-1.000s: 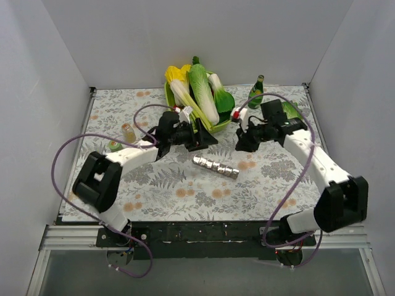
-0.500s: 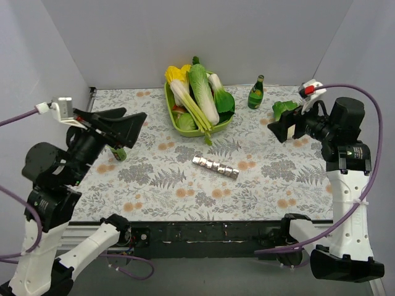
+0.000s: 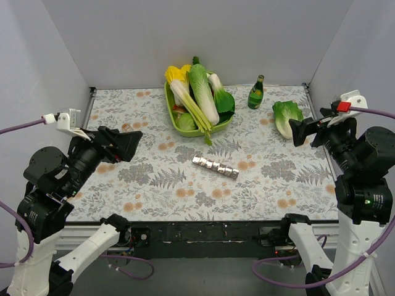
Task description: Sort the pills into containers
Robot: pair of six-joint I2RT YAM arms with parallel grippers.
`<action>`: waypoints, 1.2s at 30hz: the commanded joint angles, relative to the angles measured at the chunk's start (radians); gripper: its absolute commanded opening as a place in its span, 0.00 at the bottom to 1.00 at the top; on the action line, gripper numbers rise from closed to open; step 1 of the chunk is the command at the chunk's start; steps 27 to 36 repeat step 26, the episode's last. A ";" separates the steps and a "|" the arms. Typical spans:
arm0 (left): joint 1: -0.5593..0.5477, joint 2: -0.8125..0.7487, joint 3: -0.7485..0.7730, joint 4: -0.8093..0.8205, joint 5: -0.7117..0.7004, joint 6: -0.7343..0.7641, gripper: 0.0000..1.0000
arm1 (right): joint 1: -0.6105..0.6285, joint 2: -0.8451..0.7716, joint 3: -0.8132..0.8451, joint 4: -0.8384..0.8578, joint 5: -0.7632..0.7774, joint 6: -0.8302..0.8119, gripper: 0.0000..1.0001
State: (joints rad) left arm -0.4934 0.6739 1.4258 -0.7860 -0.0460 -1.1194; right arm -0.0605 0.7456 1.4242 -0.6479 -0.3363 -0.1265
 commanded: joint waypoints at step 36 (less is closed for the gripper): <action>0.004 -0.033 0.022 -0.059 -0.006 0.029 0.98 | -0.002 -0.008 -0.016 -0.062 0.151 0.002 0.98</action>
